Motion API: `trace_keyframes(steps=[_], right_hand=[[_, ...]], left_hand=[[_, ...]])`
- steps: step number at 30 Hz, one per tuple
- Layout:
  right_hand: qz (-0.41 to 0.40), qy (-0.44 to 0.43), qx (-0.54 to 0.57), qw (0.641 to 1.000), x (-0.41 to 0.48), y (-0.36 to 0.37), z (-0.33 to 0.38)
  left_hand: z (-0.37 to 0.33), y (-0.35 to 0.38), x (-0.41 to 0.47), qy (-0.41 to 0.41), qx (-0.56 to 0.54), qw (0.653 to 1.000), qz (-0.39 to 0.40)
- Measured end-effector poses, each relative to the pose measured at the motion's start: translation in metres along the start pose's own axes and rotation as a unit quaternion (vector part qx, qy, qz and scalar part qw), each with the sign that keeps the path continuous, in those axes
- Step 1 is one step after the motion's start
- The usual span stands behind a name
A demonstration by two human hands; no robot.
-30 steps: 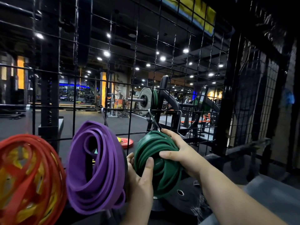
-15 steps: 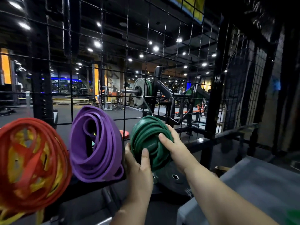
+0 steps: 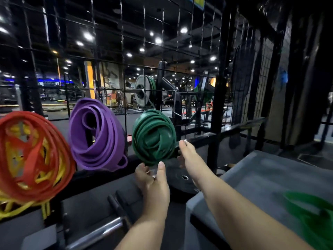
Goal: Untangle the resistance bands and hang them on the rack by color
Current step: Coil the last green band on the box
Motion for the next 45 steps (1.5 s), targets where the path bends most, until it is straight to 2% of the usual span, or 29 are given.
trace_keyframes(steps=[2, 6, 12, 15, 19, 22, 24, 27, 28, 30, 32, 33, 35, 36, 37, 38, 40, 43, 45], right_hand=[[-0.023, 0.016, -0.018, 0.999, -0.006, -0.020, -0.016], [-0.087, 0.044, -0.041, 0.994, -0.014, -0.077, -0.051], [-0.227, 0.091, -0.111, 0.963, -0.040, -0.210, -0.113], [-0.317, 0.110, -0.206, 0.919, -0.064, -0.282, -0.137], [-0.403, 0.108, -0.381, 0.825, -0.105, -0.363, -0.151], [-0.383, 0.128, -0.490, 0.773, -0.126, -0.398, -0.165], [-0.334, 0.163, -0.534, 0.760, -0.136, -0.410, -0.179], [-0.249, 0.194, -0.620, 0.719, -0.144, -0.414, -0.196], [-0.227, 0.190, -0.653, 0.697, -0.145, -0.414, -0.196], [-0.206, 0.174, -0.695, 0.667, -0.145, -0.411, -0.195], [-0.211, 0.161, -0.686, 0.677, -0.148, -0.408, -0.193], [-0.219, 0.159, -0.660, 0.701, -0.151, -0.406, -0.190], [-0.249, 0.155, -0.561, 0.775, -0.157, -0.406, -0.186], [-0.261, 0.150, -0.495, 0.815, -0.159, -0.405, -0.181], [-0.275, 0.141, -0.424, 0.851, -0.160, -0.405, -0.174], [-0.291, 0.129, -0.350, 0.881, -0.162, -0.406, -0.165], [-0.309, 0.114, -0.209, 0.921, -0.166, -0.407, -0.148], [-0.333, 0.108, -0.060, 0.935, -0.178, -0.418, -0.129], [-0.323, 0.124, -0.039, 0.938, -0.188, -0.425, -0.122]], left_hand=[[0.016, 0.010, -0.015, -0.027, 0.032, 0.999, 0.025], [0.038, 0.055, -0.056, -0.058, 0.075, 0.988, 0.123], [0.087, 0.134, -0.161, -0.075, 0.135, 0.927, 0.342], [0.116, 0.166, -0.218, -0.065, 0.178, 0.873, 0.449], [0.157, 0.205, -0.280, -0.044, 0.217, 0.806, 0.549], [0.184, 0.231, -0.311, 0.001, 0.239, 0.764, 0.600], [0.193, 0.243, -0.320, 0.054, 0.261, 0.761, 0.591], [0.198, 0.252, -0.318, 0.133, 0.282, 0.779, 0.543], [0.199, 0.254, -0.315, 0.126, 0.275, 0.794, 0.527], [0.205, 0.260, -0.307, 0.045, 0.233, 0.831, 0.502], [0.218, 0.267, -0.307, -0.072, 0.197, 0.839, 0.503], [0.227, 0.268, -0.311, -0.163, 0.179, 0.825, 0.510], [0.242, 0.266, -0.322, -0.329, 0.161, 0.778, 0.511], [0.244, 0.264, -0.323, -0.365, 0.164, 0.761, 0.511], [0.243, 0.263, -0.320, -0.377, 0.160, 0.756, 0.511], [0.238, 0.265, -0.312, -0.378, 0.138, 0.768, 0.498], [0.212, 0.269, -0.289, -0.353, 0.071, 0.814, 0.455], [0.167, 0.267, -0.251, -0.290, -0.004, 0.849, 0.442], [0.142, 0.261, -0.232, -0.227, -0.030, 0.857, 0.462]])
Point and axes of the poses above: each hand's wrist, its own x-axis towards the middle knuckle, its own y-axis out of the palm, z = x × y, the point moved 7 cm from there along x, towards the middle knuckle, and after that the axes turned 15 degrees about -z, right-handed, at the moved point
